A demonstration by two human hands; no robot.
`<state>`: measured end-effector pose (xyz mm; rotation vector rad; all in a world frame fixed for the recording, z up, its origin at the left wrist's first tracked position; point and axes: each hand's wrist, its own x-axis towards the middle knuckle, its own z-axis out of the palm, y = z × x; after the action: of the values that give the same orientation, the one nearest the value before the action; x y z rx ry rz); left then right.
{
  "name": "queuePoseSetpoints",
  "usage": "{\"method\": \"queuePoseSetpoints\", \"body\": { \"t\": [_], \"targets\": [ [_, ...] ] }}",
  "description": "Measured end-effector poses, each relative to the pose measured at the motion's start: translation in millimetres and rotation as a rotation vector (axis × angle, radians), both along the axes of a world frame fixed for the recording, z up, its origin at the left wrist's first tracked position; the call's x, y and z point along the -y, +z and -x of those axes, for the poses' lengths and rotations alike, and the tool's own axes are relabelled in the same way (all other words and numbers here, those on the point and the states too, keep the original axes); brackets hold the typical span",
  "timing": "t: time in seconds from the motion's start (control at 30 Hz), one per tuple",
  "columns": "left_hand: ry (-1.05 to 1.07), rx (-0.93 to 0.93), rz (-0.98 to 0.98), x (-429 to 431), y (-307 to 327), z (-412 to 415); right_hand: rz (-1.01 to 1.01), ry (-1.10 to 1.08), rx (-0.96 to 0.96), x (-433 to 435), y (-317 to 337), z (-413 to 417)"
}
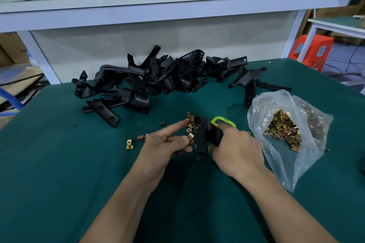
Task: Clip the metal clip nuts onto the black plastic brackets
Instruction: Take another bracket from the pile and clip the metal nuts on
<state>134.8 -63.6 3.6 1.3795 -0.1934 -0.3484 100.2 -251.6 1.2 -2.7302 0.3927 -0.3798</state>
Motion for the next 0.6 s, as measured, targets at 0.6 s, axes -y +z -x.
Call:
{"method": "queuePoseSetpoints", "body": {
  "t": [0.6],
  "targets": [
    [0.037,-0.120,0.066,-2.3,4.0,2.6,0.066,0.026,-0.039,0.0,-2.3,-2.2]
  ]
}}
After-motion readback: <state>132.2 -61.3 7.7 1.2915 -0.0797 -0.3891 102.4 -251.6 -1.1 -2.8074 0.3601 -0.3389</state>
